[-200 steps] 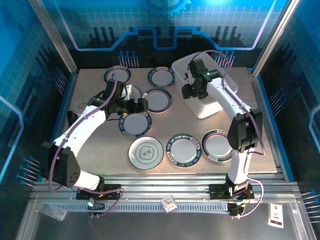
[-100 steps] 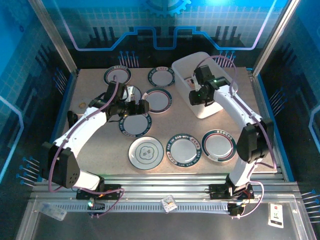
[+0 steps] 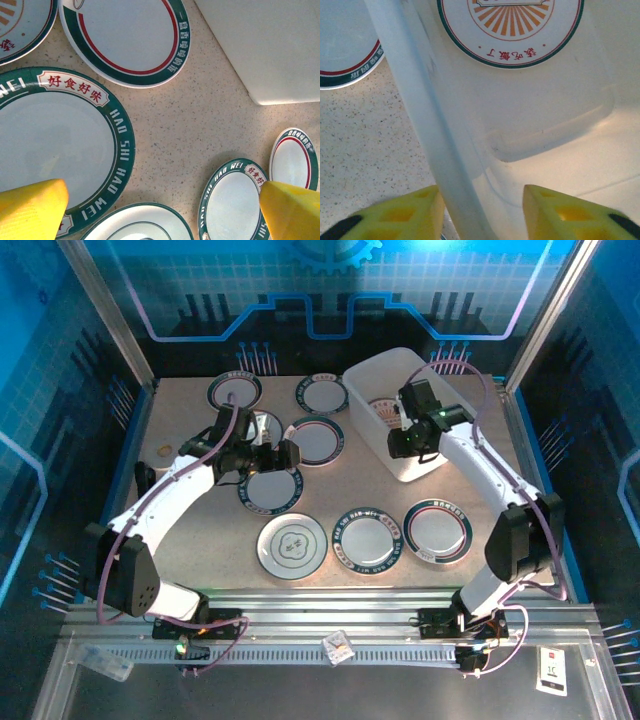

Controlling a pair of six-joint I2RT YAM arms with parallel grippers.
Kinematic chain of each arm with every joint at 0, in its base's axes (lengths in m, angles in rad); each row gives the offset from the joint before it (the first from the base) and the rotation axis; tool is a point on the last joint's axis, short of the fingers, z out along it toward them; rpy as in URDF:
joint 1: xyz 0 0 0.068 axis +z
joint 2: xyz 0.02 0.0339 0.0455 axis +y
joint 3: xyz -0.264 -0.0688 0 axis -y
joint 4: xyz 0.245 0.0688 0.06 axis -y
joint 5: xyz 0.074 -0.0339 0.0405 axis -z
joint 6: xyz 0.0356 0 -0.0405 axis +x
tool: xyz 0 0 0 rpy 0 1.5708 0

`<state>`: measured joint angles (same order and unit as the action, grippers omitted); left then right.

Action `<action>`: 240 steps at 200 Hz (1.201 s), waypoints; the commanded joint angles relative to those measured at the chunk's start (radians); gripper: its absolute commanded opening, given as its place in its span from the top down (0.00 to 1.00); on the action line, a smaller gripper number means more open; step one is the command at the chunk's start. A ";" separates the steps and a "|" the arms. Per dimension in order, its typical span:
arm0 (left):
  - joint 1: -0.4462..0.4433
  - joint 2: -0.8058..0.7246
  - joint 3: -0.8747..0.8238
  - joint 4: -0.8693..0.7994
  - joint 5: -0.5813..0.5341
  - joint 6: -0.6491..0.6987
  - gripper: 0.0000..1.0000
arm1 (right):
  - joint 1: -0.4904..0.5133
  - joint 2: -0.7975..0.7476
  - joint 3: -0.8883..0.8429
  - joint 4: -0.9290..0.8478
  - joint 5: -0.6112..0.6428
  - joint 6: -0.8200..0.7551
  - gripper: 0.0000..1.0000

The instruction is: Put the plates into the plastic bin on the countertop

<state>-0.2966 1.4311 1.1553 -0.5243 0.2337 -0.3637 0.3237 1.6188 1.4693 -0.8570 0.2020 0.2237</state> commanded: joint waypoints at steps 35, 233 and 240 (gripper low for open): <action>-0.012 -0.028 -0.022 0.023 0.021 -0.010 0.01 | -0.066 -0.142 0.006 -0.047 -0.048 0.049 0.31; -0.012 0.017 -0.052 0.116 0.108 -0.053 0.01 | -0.490 -0.556 -0.690 0.053 -0.283 0.397 0.31; -0.012 0.021 -0.050 0.114 0.108 -0.051 0.01 | -0.497 -0.556 -0.707 0.059 -0.277 0.404 0.31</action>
<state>-0.3023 1.4353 1.1019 -0.4271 0.3130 -0.3981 -0.1463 1.0664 0.8131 -0.8352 -0.0708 0.5655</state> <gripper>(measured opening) 0.992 0.692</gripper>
